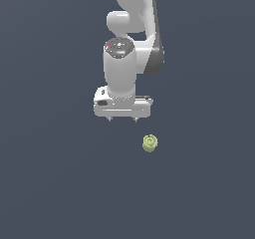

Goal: Pick up the object and move it to a goal position.

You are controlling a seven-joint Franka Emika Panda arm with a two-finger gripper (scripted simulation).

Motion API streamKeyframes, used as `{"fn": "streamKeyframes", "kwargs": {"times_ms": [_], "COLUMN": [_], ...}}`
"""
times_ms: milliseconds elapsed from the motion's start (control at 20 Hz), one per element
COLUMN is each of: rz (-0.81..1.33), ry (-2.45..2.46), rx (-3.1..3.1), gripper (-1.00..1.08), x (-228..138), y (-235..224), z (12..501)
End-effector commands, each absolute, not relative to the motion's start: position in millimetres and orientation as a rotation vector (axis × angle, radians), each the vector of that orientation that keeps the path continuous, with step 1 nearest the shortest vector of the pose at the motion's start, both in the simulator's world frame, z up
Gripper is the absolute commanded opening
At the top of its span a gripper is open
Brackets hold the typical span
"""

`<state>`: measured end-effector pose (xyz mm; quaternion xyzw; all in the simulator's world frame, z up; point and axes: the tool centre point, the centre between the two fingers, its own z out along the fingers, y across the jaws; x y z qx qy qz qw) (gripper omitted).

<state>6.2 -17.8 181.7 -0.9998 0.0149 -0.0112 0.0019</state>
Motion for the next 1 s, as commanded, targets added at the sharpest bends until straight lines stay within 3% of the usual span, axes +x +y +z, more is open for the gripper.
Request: {"fn": "streamKeyframes", "kwargs": {"times_ms": [0, 950], "rz": [-0.035, -0.002], "ry": [0.047, 0.095], "rx": [-3.137, -3.107], "gripper": [1.0, 1.0], "x": [6.2, 7.2], "y": [-17.8, 8.3], "z": [181.7, 174.7]}}
